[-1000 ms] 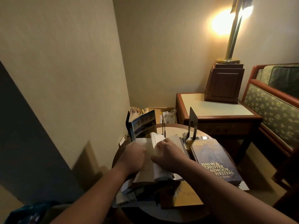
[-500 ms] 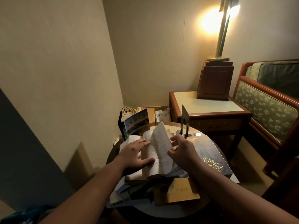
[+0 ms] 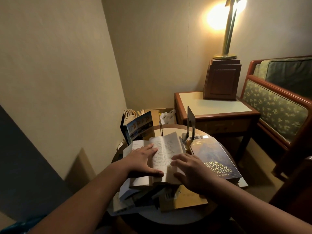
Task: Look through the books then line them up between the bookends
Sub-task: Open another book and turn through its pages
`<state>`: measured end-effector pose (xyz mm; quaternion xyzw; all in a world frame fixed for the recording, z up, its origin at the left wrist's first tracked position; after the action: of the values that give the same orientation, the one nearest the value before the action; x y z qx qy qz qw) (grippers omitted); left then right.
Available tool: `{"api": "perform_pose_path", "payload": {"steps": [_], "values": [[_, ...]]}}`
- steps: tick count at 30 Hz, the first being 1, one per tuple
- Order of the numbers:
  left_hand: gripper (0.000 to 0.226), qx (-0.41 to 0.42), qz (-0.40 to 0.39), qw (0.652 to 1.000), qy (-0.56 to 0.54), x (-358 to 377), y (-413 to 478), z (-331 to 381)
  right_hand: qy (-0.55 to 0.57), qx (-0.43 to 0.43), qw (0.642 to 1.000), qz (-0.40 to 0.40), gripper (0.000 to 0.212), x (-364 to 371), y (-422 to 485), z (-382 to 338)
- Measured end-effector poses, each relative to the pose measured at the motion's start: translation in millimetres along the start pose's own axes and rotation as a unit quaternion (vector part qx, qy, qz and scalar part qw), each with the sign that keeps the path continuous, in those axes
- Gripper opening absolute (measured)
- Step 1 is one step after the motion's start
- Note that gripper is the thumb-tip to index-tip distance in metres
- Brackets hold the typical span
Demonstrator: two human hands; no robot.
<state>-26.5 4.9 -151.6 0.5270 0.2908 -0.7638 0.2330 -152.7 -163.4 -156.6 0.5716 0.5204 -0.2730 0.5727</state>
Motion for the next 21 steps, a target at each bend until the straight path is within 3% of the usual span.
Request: {"api": "perform_pose_path", "payload": {"steps": [3,6,10,12,14,16,21], "values": [[0.117,-0.006,0.004,1.000,-0.005,2,1,2,-0.057,-0.062,0.995,-0.053,0.052,13,-11,-11],[0.128,-0.011,0.014,1.000,-0.005,9,5,1,-0.094,-0.065,0.992,-0.061,0.072,24,-23,-10],[0.117,-0.014,0.027,1.000,-0.002,15,7,1,-0.153,-0.038,0.983,-0.096,0.045,16,-29,-12],[0.115,-0.013,0.028,1.000,-0.001,15,7,3,-0.104,-0.008,0.978,-0.178,0.076,8,-21,-15],[0.114,-0.013,0.029,0.999,-0.001,16,6,3,-0.068,0.033,0.967,-0.245,0.089,1,-13,-17],[0.113,-0.011,0.032,0.999,0.006,16,5,4,-0.069,0.047,0.964,-0.254,0.087,-4,1,-16],[0.109,-0.004,0.036,0.999,0.008,16,5,3,-0.101,0.063,0.954,-0.275,0.060,8,58,7]]}}
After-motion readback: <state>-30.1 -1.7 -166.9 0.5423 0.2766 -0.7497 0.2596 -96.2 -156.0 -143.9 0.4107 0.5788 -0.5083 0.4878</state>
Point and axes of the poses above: each hand's wrist, its own y-axis towards the middle knuckle, its own x-axis out of the palm, z = x × y, the point moved 5 cm from there along y, towards the middle knuckle, and after that the axes turned 6 degrees about z, right-handed, at the moved point
